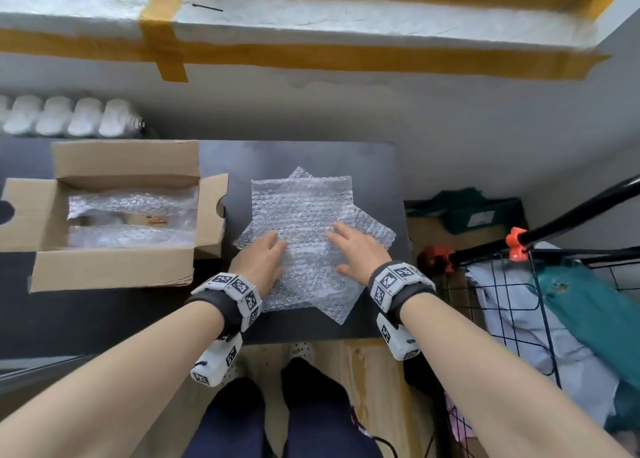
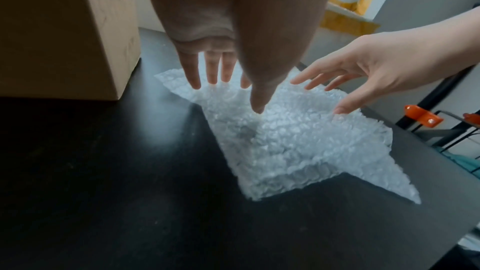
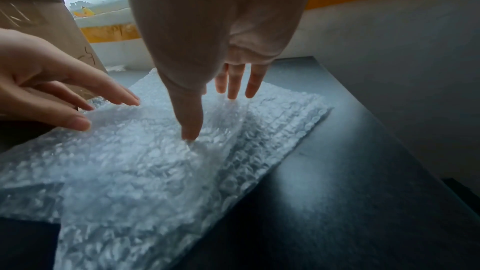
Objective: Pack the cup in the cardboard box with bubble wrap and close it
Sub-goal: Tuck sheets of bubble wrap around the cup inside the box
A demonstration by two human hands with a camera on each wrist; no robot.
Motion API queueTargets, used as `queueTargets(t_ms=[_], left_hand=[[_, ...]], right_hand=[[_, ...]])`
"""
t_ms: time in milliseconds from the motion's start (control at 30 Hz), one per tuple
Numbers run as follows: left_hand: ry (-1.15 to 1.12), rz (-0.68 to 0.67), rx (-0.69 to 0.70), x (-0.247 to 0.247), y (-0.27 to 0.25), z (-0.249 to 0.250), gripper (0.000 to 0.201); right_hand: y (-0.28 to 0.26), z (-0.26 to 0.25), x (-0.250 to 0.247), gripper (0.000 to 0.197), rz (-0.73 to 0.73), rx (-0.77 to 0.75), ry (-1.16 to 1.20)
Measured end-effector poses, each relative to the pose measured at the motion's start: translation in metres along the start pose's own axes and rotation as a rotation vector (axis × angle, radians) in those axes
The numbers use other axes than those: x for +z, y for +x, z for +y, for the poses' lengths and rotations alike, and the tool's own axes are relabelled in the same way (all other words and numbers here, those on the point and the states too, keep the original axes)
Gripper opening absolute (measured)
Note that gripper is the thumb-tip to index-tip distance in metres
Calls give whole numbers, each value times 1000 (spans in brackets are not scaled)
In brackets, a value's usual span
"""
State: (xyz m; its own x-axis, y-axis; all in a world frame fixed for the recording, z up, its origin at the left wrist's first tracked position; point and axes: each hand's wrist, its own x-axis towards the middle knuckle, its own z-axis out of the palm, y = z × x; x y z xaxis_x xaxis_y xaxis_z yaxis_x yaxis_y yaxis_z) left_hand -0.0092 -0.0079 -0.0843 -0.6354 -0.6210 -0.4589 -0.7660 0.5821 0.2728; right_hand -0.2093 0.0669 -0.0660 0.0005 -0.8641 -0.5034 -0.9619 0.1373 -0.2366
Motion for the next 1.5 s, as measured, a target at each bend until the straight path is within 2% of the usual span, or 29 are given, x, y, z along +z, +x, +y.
queueTargets(t_ms=[167,333,400,467,600,767,867,1067,1167,1267,1400,1500], left_hand=[[97,118,15,1,3,0,21],[111,170,13,-6,0,6,19],[69,185,-12,-13,-4,10,21],[28,185,-52,-22,-10,15,24],[-85,221,-104,-42,-19,23,18],[-80,344,10,-72,-23,34,14],[-123,433,20,-95,-30,41,13],[-72,590,165,-144,-43,29,13],[-106,664,247,-171,-58,8,17],[-96,719,246,-190,-75,-27,23],[-56,698,209,-200,-100,-83,29],[-40,670,178,-202,-118,-124,33]], right_hand=[[1,2,8,60,61,10,27],[1,2,8,17,194,8,40],[-1,1,4,11,238,20,66],[-5,0,-3,11,261,30,118],[-12,0,-20,13,301,61,222],[-22,-4,-51,12,428,86,312],[-29,-6,-75,10,530,60,335],[-39,-23,-124,10,684,23,337],[-34,-44,-143,11,709,-19,315],[-24,-77,-155,12,709,-75,314],[-8,-132,-159,18,673,-119,305],[6,-171,-154,20,592,-147,294]])
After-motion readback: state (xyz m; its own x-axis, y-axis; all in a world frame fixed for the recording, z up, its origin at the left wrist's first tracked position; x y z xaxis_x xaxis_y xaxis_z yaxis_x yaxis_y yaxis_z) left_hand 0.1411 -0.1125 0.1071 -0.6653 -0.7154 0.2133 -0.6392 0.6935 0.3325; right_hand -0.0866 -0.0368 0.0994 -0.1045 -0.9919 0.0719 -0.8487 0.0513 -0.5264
